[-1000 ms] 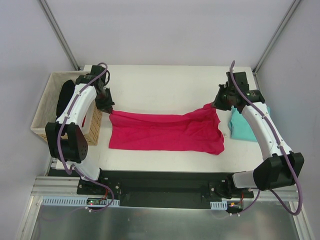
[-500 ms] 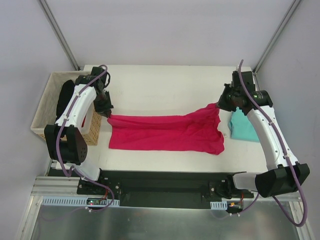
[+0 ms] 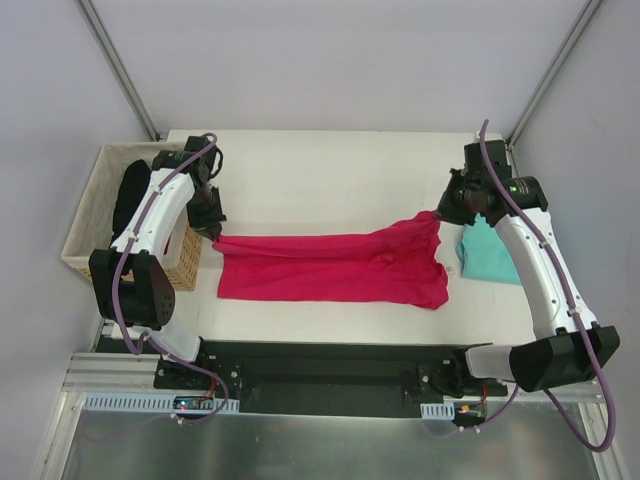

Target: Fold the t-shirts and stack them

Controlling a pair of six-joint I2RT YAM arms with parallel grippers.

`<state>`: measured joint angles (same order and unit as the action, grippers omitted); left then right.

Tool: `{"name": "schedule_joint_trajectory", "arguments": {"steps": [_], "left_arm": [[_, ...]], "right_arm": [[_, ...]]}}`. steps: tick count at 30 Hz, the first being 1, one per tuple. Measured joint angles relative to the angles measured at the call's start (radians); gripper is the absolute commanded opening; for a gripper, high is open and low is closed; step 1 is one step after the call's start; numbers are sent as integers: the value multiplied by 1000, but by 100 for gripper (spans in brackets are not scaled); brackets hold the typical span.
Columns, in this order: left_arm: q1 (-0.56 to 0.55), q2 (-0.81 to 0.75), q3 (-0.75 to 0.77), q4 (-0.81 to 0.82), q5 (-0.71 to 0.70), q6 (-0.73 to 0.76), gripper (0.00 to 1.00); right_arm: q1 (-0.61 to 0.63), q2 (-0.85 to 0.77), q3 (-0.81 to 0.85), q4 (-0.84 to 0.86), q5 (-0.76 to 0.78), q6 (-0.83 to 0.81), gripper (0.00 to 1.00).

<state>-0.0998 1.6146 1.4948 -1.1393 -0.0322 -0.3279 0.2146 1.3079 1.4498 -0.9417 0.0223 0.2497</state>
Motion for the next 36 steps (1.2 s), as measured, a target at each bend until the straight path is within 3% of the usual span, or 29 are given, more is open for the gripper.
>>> {"name": "schedule_joint_trajectory", "arguments": {"steps": [9,36], "left_arm": [[-7,0,10,-5,-4,6,17],[-25,1,12,-23,-14,6,17]], "right_arm": [[2,32,7,-38,0,1,1],[79,19,-24,-103,31,45,1]]}}
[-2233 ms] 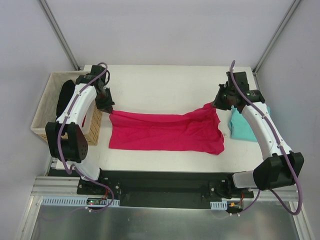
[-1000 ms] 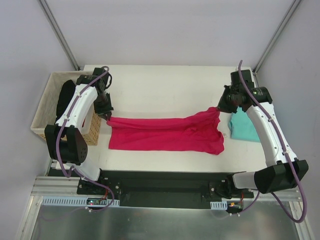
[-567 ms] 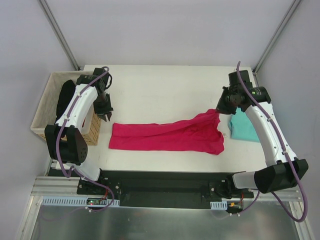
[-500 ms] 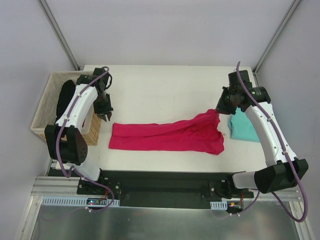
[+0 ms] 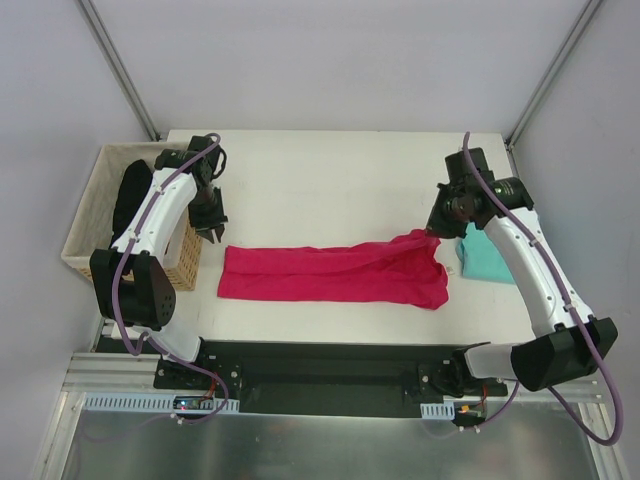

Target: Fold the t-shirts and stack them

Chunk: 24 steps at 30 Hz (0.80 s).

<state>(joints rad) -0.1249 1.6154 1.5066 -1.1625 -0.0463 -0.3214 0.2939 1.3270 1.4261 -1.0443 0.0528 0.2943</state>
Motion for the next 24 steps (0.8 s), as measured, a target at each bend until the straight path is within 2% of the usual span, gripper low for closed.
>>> {"name": "schedule_joint_trajectory", "arguments": {"steps": [10,24], "left_arm": [[0,0,2,0,0,1,17],[0,0,3,1,-6,2,18]], "right_arm": [[33,-8,-41,-24,48,82,1],[39,-53,-234,-14,74,243,1]]}}
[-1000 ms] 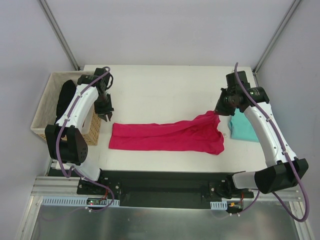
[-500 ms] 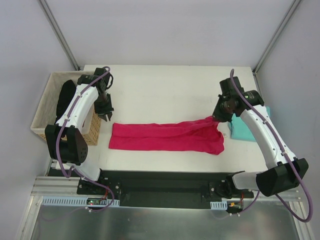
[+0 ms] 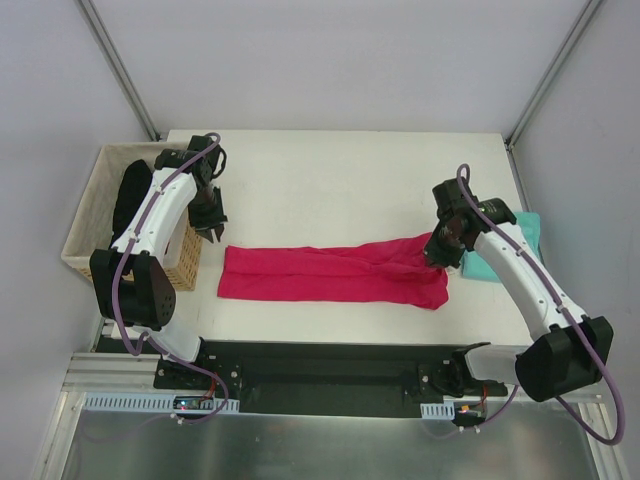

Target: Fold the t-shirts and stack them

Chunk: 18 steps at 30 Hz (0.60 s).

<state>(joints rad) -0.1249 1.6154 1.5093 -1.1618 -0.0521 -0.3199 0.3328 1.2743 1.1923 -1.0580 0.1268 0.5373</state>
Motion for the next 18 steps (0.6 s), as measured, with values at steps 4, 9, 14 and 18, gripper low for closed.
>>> {"name": "schedule_joint_trajectory", "arguments": {"steps": [4,9,14,18], "left_arm": [[0,0,0,0,-4,0,18],[0,0,1,0,-5,0,18],[0,0,1,0,-5,0,17],[0,0,1,0,-5,0,18]], "right_arm": [[0,0,-39,7,0,23,1],[0,2,-88,8,-2,51,1],[0,25,-99,5,-3,69,1],[0,53,-105,6,-3,80,27]]}}
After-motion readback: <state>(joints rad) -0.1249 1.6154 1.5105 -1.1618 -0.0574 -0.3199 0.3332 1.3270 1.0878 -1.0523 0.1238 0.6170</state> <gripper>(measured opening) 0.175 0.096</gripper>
